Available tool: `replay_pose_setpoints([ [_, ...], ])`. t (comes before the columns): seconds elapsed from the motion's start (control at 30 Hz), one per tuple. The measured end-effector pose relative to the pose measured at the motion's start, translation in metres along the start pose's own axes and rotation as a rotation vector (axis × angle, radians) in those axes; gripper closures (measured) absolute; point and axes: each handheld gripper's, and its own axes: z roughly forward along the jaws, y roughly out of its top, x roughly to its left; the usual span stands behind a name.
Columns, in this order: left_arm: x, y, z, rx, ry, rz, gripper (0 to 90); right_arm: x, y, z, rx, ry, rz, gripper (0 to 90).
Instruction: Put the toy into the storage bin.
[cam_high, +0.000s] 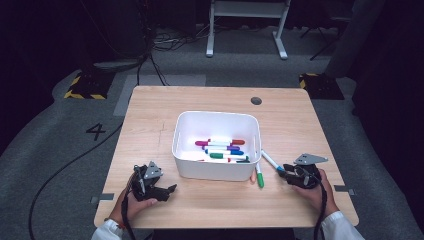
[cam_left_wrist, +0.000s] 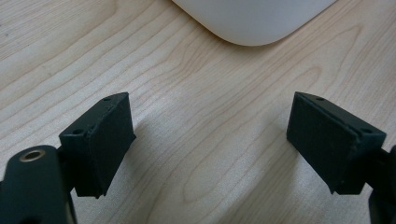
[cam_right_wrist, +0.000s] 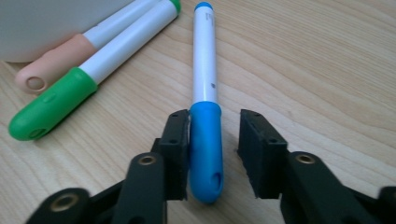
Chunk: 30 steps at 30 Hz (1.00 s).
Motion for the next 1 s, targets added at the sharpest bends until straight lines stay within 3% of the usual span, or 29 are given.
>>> replay_pose_setpoints([
  [0.1,0.0,0.0,0.0,0.001,-0.001,-0.002,14.8,-0.007,0.0,0.0,-0.006,-0.013,0.012,74.5],
  [0.47,0.0,0.0,0.0,-0.001,0.004,-0.005,14.7,-0.019,0.0,-0.002,-0.043,-0.013,0.013,75.4],
  [0.83,0.001,0.001,0.001,0.004,-0.01,0.001,14.6,-0.019,0.021,-0.033,-0.185,-0.005,-0.007,75.4],
  [1.0,0.002,0.001,0.001,0.004,-0.007,0.009,14.6,-0.016,0.038,-0.051,-0.252,0.021,-0.037,75.4],
])
